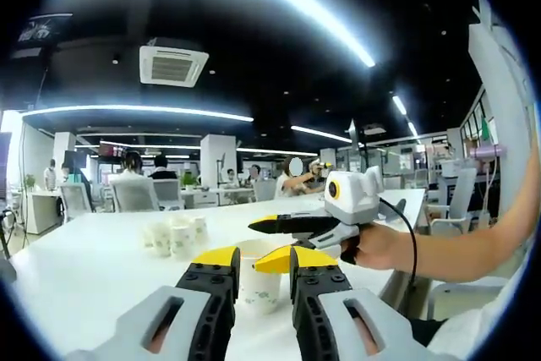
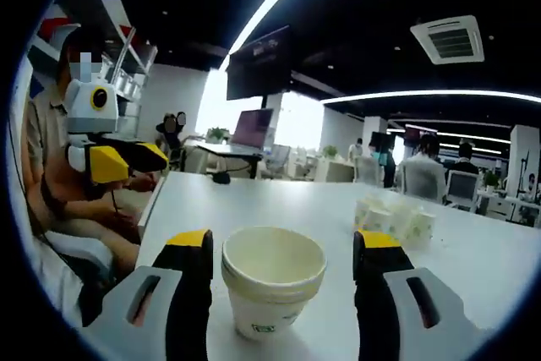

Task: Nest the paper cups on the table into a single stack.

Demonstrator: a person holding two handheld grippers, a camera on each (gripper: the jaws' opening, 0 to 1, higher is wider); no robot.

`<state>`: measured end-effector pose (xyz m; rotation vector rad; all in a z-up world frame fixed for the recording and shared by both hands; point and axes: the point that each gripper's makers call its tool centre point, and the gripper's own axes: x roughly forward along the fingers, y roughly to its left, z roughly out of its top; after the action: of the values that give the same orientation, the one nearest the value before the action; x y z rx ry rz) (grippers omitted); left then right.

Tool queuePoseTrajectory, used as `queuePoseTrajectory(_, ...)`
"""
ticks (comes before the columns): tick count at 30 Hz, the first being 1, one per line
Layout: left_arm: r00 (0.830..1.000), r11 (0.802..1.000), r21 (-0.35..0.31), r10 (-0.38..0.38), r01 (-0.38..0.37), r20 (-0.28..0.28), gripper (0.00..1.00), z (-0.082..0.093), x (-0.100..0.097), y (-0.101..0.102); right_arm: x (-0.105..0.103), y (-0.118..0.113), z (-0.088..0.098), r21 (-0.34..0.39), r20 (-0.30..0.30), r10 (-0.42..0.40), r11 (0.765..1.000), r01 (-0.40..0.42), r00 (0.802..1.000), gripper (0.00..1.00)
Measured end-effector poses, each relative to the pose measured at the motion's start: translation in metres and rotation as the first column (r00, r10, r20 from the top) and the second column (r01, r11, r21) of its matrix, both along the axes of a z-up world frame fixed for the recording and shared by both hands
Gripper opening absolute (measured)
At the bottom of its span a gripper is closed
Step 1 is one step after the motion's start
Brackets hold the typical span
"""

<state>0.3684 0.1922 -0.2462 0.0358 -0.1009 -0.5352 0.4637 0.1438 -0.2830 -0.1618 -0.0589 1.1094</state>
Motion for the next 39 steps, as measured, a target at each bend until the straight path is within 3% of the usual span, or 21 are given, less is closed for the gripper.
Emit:
queuePoseTrajectory(7,1.0,1.0,0.006,0.007,-0.007,0.009,0.25,0.002,-0.002,0.002,-0.024,-0.012,0.005,0.05,-0.03,-0.021,0.999,0.022,0.999,0.75)
queuePoseTrajectory(17,1.0,1.0,-0.007,0.024,-0.024,0.011,0.25,0.002,-0.002,0.011,-0.061,-0.038,0.036,0.166,-0.012,-0.073,0.983,0.074,0.997,0.73)
queuePoseTrajectory(28,0.999,0.998,-0.028,0.047,-0.047,-0.027,0.25,-0.013,0.01,0.022,-0.082,-0.062,0.035,0.202,-0.026,-0.109,0.973,0.112,0.994,0.7)
queuePoseTrajectory(33,0.998,0.994,-0.092,0.058,-0.061,-0.035,0.24,-0.009,0.018,0.035,-0.086,-0.074,0.034,0.219,-0.025,-0.122,0.968,0.124,0.992,0.68)
queuePoseTrajectory(39,0.996,0.994,-0.075,0.081,-0.083,-0.027,0.24,-0.002,0.033,0.048,-0.083,-0.081,0.028,0.221,-0.044,-0.136,0.965,0.142,0.99,0.67)
